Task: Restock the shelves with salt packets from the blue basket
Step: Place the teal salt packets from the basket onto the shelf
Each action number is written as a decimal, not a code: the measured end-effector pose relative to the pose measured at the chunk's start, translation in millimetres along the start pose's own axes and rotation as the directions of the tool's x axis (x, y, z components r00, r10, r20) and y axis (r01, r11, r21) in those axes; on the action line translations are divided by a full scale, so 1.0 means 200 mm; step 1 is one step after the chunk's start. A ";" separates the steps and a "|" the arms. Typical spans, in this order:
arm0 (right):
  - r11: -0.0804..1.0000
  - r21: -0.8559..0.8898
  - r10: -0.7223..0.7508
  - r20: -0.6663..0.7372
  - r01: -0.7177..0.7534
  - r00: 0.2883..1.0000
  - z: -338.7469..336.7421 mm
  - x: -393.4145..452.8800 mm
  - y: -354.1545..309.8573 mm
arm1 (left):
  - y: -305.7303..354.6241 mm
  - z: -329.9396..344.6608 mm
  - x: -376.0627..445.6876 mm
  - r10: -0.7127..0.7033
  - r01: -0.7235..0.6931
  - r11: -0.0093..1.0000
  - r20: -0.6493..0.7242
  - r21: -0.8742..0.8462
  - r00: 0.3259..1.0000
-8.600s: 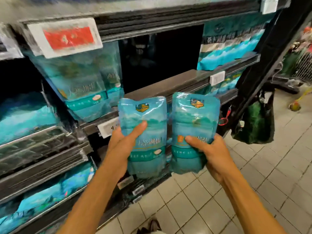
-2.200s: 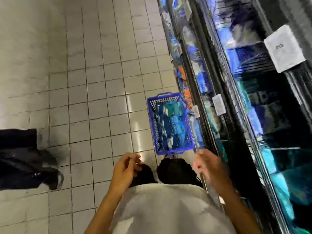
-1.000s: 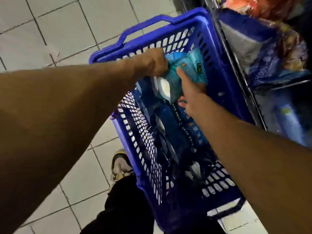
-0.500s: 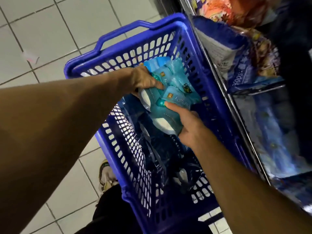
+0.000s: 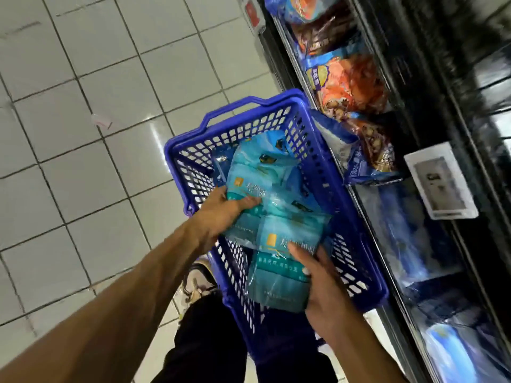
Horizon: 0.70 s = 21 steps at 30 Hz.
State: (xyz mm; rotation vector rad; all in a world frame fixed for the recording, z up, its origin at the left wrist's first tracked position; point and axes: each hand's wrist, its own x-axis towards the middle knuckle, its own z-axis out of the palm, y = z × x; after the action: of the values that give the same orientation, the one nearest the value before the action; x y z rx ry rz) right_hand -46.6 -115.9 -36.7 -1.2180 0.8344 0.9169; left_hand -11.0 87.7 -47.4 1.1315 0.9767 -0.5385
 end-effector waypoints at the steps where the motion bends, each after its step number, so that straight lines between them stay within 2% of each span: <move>1: 1.000 -0.022 0.013 -0.012 -0.014 1.000 0.02 -0.09 -0.02 | -0.03 -0.03 -0.13 -0.002 0.002 0.998 0.005 -0.059 1.000; 3: 0.999 -0.037 0.023 -0.018 -0.024 1.000 0.07 -0.29 -0.06 | -0.06 -0.13 -0.39 0.003 0.003 0.983 0.032 -0.185 0.999; 6: 0.999 -0.042 0.026 0.051 -0.024 0.998 0.15 -0.60 -0.14 | -0.03 -0.22 -0.76 -0.005 0.020 0.943 0.046 -0.331 0.999; 12: 0.990 -0.089 -0.106 0.029 0.108 0.994 0.35 -1.31 -0.36 | 0.21 -0.34 -1.50 -0.016 0.015 0.965 -0.002 -0.261 1.000; 21: 0.924 -0.053 -0.375 0.064 0.379 0.925 0.37 -2.25 -0.74 | 0.67 -0.22 -2.51 0.199 -0.207 0.952 -0.056 -0.226 0.978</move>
State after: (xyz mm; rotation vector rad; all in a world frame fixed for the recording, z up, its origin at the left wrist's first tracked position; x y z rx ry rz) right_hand -91.0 -114.9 441.3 -1.3476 0.5042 0.6604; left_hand -171.3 123.3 447.0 1.0185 0.9128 -0.2333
